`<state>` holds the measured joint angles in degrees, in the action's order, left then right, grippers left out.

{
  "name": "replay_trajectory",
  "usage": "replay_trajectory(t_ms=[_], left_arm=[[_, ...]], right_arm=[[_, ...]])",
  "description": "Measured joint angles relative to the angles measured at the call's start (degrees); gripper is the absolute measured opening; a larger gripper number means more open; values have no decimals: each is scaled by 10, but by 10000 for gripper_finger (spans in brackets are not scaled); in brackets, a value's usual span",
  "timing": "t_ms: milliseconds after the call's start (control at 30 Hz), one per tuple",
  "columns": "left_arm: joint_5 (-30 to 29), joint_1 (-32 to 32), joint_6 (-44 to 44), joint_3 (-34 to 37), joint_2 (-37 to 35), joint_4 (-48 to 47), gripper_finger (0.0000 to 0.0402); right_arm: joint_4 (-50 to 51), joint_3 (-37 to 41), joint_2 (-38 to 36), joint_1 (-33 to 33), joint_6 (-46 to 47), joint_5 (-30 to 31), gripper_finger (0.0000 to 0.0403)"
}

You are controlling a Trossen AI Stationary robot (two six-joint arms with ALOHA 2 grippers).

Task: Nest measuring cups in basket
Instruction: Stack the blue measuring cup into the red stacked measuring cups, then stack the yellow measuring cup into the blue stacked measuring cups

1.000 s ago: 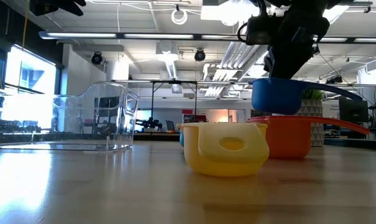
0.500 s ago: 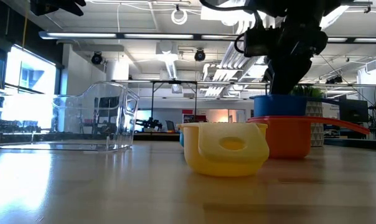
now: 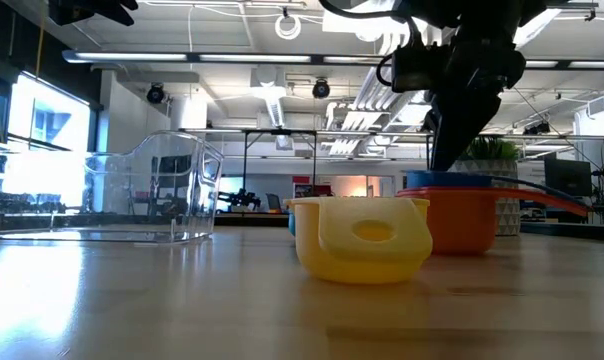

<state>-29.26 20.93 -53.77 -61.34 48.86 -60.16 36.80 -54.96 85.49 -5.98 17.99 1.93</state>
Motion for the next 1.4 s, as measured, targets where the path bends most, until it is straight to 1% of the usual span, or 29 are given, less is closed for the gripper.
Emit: replay_trajectory(t_ms=[133, 300, 400, 533, 700, 767, 900, 1167, 1267, 1400], left_arm=[[0, 0, 0, 0, 0, 0, 104], [1, 0, -3, 0, 0, 0, 104], [0, 0, -32, 0, 0, 1, 104], [0, 0, -77, 0, 12, 5, 104], [0, 0, -113, 0, 52, 15, 104], [0, 0, -118, 0, 74, 34, 104], [0, 0, -117, 0, 124, 101, 104], [7, 0, -121, 0, 222, 233, 104], [27, 0, -120, 0, 254, 273, 104], [81, 0, -104, 0, 294, 323, 104]], right_arm=[[0, 0, 0, 0, 2, 0, 71], [1, 0, -3, 0, 21, 0, 73], [10, -6, -10, 0, 44, -3, 73], [36, -40, -23, 0, 71, -3, 73], [56, -101, -28, -2, 77, 29, 73], [55, -124, -28, -2, 82, 44, 73], [69, -168, -28, -2, 109, 71, 73], [131, -245, -28, -2, 191, 111, 73], [140, -260, -28, -4, 218, 128, 73], [140, -269, -28, -15, 264, 147, 73]])
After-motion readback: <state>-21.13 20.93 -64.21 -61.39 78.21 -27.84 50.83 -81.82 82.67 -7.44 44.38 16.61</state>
